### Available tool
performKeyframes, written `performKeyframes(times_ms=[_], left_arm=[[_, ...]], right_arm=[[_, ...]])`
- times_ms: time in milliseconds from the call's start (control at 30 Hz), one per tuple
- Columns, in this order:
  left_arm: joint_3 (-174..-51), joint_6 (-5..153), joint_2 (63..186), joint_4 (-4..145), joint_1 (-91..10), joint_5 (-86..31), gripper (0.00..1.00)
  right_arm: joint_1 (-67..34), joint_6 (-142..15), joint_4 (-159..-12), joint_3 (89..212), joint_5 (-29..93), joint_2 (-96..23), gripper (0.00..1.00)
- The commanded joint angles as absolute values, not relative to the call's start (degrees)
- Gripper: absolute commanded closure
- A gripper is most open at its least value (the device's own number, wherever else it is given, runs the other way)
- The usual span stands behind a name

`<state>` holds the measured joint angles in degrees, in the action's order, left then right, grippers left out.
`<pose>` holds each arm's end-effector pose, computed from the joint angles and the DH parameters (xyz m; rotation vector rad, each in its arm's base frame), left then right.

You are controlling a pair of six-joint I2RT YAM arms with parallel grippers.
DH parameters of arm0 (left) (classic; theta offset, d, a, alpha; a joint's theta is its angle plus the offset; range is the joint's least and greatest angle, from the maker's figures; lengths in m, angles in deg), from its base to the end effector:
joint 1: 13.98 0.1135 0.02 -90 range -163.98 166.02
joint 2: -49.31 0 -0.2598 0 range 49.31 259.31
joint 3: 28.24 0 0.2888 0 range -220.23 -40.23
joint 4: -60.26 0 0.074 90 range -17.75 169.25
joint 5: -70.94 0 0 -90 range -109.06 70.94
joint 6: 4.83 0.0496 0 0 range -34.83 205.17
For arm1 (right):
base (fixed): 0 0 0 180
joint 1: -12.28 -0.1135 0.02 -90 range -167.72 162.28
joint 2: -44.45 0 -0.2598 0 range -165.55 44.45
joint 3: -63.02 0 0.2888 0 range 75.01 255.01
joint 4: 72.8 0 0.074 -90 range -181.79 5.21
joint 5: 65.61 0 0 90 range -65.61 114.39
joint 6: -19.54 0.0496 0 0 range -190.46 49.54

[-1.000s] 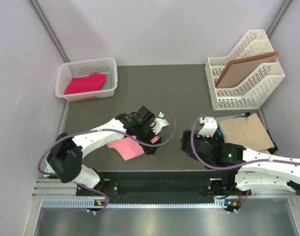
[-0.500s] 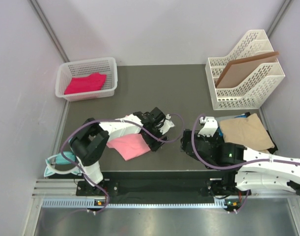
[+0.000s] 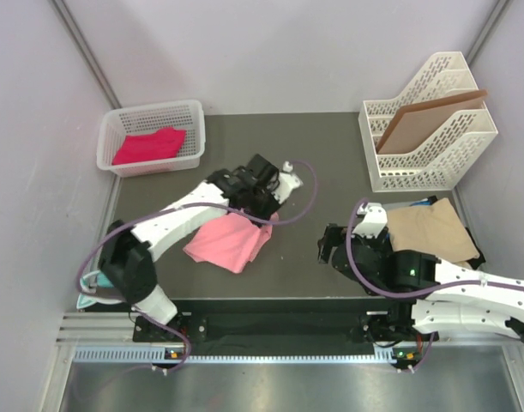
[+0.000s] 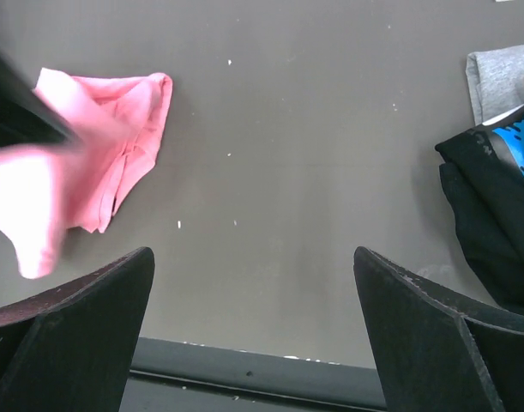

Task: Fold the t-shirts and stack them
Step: Flatten out the tshirt

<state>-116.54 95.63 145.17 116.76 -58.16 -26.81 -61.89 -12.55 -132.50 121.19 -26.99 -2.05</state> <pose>0.2726 -0.2743 0.2232 1.2884 2.4014 -0.3587 0.0903 0.1762 0.2823 0.0839 2.0666 0.3156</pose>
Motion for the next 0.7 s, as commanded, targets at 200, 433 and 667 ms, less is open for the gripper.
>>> performKeyframes(times_ms=[200,433,667], left_arm=[[-123.82,103.97,120.43,131.39,-44.84,-23.63,1.00],[-114.85,107.14,112.08,130.18,-39.82,-20.91,1.00],[-114.50,111.18,111.63,129.91,-33.33,-21.87,1.00]], right_arm=[[-59.71,-20.18,-119.26,120.10,-24.66,-10.47,0.00],[-49.78,-27.38,-106.17,122.12,-11.94,-25.66,0.00],[-44.24,-34.33,-97.64,130.81,-3.57,-40.43,0.00]])
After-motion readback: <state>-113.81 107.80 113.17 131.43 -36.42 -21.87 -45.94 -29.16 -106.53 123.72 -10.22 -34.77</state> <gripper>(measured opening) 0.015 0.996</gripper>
